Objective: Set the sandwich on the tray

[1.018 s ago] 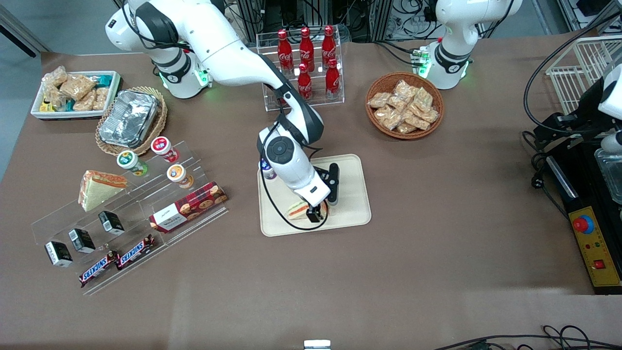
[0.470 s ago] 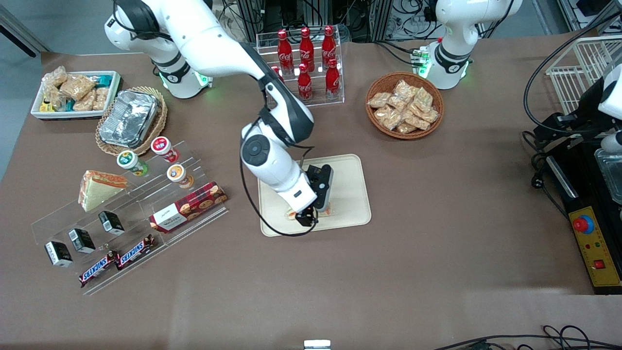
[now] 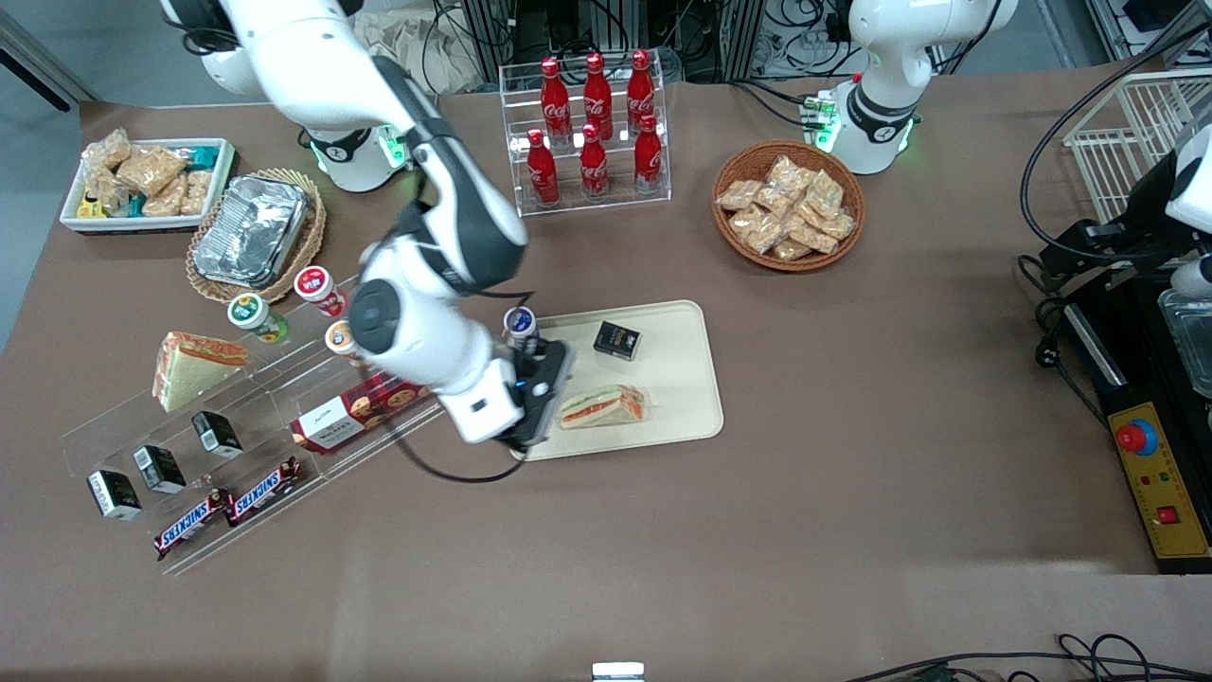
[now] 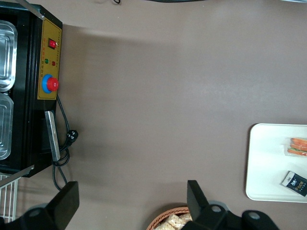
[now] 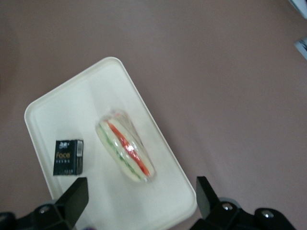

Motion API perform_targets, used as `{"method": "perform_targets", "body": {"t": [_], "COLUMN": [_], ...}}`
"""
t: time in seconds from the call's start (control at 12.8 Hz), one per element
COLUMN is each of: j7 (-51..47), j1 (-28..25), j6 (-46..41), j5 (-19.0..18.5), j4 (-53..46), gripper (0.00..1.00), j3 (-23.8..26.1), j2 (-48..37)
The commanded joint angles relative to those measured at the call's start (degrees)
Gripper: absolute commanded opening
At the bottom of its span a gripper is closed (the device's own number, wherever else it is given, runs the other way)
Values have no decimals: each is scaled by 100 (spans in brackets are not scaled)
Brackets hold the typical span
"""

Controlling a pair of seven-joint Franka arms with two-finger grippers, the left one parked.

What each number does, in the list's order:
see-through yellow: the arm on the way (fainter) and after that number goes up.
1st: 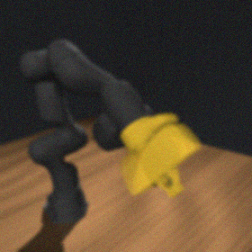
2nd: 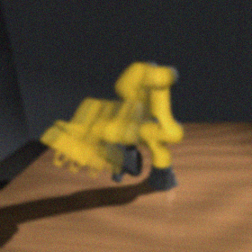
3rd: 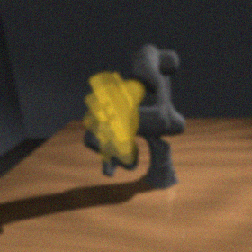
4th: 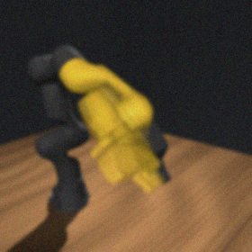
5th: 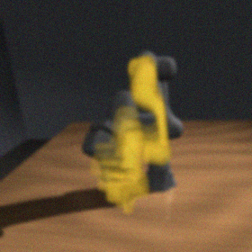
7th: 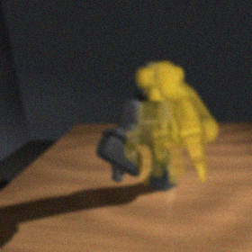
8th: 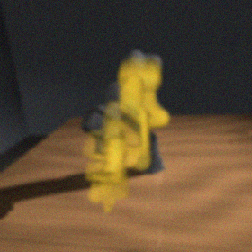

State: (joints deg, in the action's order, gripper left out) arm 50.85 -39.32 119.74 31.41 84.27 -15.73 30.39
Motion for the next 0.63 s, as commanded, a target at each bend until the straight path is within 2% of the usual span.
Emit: {"method": "perform_targets", "body": {"t": [0.0, 0.39, 0.55], "j7": [-345, -1820, -2218], "j1": [440, 1662, 2014], "j6": [-661, -2040, -2384], "j5": [103, -319, -687], "j4": [134, 125, 125], "gripper": [100, 100, 100], "j3": [-184, -150, -141], "j2": [-375, -955, -1201]}}
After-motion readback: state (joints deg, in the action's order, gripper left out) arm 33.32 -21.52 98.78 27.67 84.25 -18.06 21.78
